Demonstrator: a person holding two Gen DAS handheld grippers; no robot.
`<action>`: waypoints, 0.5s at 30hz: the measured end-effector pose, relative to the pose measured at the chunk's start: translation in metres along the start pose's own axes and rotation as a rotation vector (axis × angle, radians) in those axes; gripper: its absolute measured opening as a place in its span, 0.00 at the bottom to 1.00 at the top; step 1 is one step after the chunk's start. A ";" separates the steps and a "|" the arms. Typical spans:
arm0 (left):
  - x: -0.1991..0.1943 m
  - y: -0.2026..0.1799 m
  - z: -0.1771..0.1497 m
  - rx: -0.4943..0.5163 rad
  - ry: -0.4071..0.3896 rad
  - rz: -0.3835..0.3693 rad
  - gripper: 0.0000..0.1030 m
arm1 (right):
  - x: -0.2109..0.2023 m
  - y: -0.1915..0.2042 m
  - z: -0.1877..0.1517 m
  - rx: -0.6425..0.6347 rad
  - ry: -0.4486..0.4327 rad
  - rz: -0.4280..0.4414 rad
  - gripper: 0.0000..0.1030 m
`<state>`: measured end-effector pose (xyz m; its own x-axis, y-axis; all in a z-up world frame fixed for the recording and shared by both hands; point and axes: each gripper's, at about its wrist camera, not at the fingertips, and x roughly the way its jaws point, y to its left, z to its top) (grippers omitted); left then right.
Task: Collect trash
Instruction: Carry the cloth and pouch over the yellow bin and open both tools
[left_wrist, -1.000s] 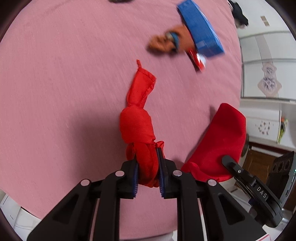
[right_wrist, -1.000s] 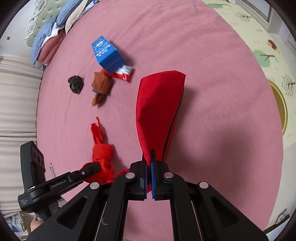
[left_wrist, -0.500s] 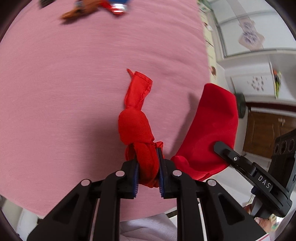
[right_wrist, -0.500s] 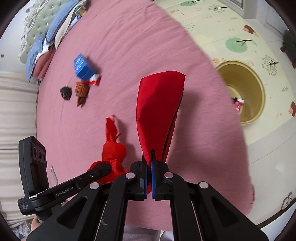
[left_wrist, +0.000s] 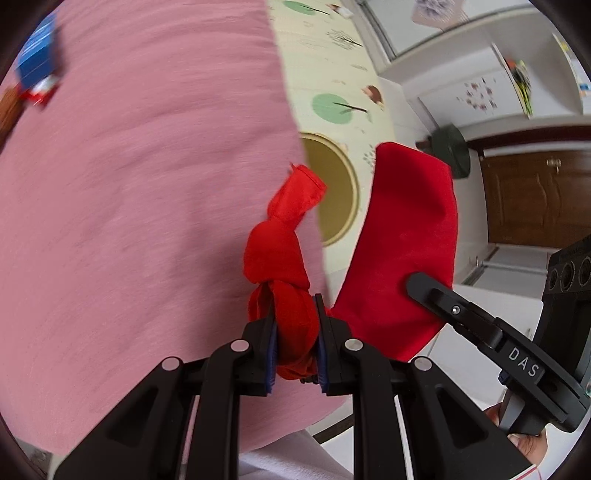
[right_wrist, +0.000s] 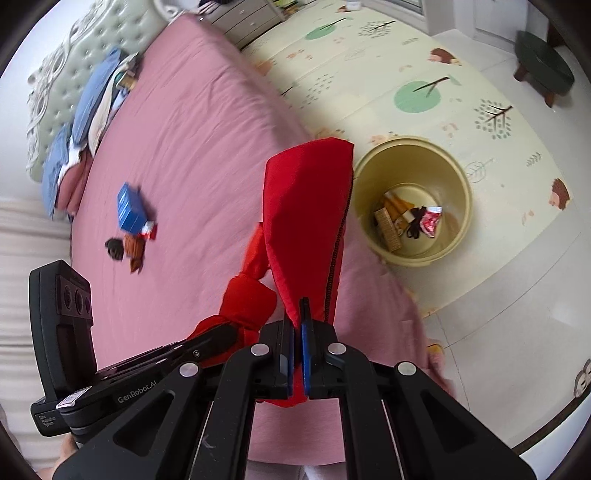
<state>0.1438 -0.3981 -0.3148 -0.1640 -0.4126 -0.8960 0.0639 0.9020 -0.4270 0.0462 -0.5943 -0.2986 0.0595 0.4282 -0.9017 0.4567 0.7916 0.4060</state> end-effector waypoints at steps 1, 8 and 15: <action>0.004 -0.009 0.001 0.017 0.002 0.003 0.16 | -0.003 -0.008 0.003 0.011 -0.007 0.001 0.03; 0.027 -0.049 0.016 0.074 0.044 0.013 0.16 | -0.015 -0.050 0.027 0.070 -0.032 -0.002 0.03; 0.046 -0.083 0.046 0.122 0.053 0.031 0.16 | -0.016 -0.081 0.056 0.117 -0.058 -0.002 0.03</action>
<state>0.1766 -0.4977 -0.3259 -0.2118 -0.3749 -0.9026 0.1888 0.8904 -0.4141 0.0580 -0.6895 -0.3251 0.1077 0.3982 -0.9110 0.5569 0.7349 0.3871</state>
